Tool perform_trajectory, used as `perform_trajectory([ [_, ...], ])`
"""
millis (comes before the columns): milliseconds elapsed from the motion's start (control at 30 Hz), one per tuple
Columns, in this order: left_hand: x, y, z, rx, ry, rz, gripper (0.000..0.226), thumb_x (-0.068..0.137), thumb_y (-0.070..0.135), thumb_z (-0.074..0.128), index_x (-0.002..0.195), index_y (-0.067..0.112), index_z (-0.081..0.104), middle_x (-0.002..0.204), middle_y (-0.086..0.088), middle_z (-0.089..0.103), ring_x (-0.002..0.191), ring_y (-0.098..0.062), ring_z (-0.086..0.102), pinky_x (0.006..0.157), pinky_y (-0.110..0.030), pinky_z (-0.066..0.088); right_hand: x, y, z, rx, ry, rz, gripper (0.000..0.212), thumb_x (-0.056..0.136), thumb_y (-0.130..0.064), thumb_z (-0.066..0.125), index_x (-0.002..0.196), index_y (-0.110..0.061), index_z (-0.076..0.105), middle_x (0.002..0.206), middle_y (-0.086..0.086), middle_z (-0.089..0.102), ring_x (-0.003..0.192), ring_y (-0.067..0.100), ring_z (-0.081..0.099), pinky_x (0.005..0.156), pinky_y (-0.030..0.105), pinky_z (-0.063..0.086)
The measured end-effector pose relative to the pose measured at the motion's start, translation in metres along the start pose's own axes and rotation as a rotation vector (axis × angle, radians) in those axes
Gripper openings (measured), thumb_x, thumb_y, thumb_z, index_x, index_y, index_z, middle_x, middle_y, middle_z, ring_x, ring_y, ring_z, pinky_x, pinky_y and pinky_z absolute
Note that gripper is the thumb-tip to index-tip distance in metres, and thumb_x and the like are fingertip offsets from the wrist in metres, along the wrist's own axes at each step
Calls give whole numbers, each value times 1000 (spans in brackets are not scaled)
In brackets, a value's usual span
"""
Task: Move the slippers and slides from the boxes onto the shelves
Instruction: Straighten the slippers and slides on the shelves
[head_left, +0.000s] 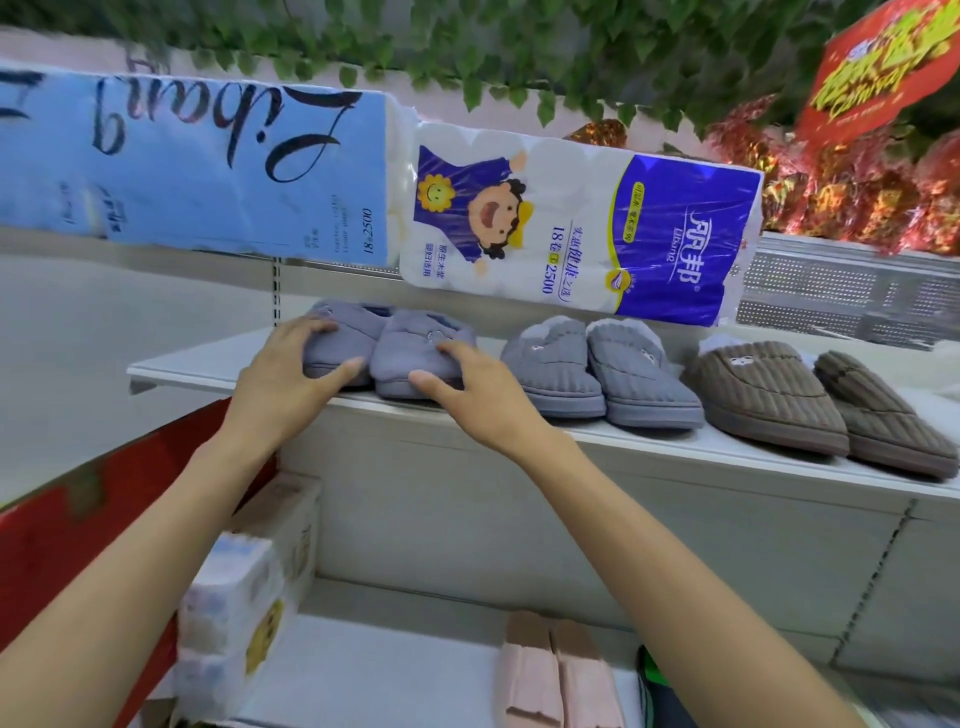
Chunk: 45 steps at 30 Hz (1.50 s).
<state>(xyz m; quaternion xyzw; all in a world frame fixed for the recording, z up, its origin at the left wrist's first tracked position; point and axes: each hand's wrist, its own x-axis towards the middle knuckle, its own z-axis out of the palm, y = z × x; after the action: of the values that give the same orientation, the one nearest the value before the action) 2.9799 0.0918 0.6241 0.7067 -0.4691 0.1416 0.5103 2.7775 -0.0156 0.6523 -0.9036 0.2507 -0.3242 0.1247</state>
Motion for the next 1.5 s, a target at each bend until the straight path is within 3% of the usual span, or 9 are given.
perform_trajectory([
  [267,13,-9,4,60,-54,11,57,84,59,68,133,34,55,145,7,45,131,-15,48,98,-37,38,18,2,11,71,-35,65,62,99,-42,55,149,-10,39,153,11,42,139,25,39,113,32,30],
  [500,14,-11,7,88,-53,32,57,85,58,68,134,31,54,146,5,45,131,-16,47,96,-39,40,23,8,20,74,-19,21,60,101,-39,52,150,-8,38,155,12,39,141,25,36,115,32,26],
  [733,-11,4,9,-29,122,143,35,87,35,75,118,22,67,128,2,62,121,-18,56,95,-30,42,-2,10,24,44,204,-211,42,97,-26,60,133,-5,54,134,10,59,124,24,53,105,36,42],
  [867,-51,38,13,-169,207,386,19,91,13,71,109,14,69,115,2,67,112,-16,61,99,-31,46,-42,18,18,88,309,-396,31,96,-16,62,125,-5,61,127,7,62,122,21,56,105,34,44],
  [967,-86,53,33,-256,124,530,16,90,4,70,106,8,70,110,-2,68,109,-21,63,98,-36,47,-82,35,15,117,308,-408,28,95,-10,64,122,-4,63,123,8,64,119,20,58,103,35,45],
  [1067,-117,54,66,-336,5,534,18,88,2,71,106,8,71,109,-2,68,109,-22,64,97,-40,48,-120,63,18,117,272,-328,28,94,-11,65,122,-5,64,121,6,65,116,18,59,99,37,49],
  [1400,-225,11,196,-382,-499,174,23,92,32,68,116,28,69,122,17,66,120,-3,59,105,-33,46,-255,199,68,60,30,151,34,96,-36,60,124,-17,63,122,-2,65,113,15,60,98,38,48],
  [1500,-253,-2,233,-293,-629,135,30,92,34,71,120,37,64,127,25,61,121,5,54,105,-28,44,-287,240,84,57,-64,282,38,95,-38,61,127,-17,62,125,-2,65,114,15,59,98,28,45],
])
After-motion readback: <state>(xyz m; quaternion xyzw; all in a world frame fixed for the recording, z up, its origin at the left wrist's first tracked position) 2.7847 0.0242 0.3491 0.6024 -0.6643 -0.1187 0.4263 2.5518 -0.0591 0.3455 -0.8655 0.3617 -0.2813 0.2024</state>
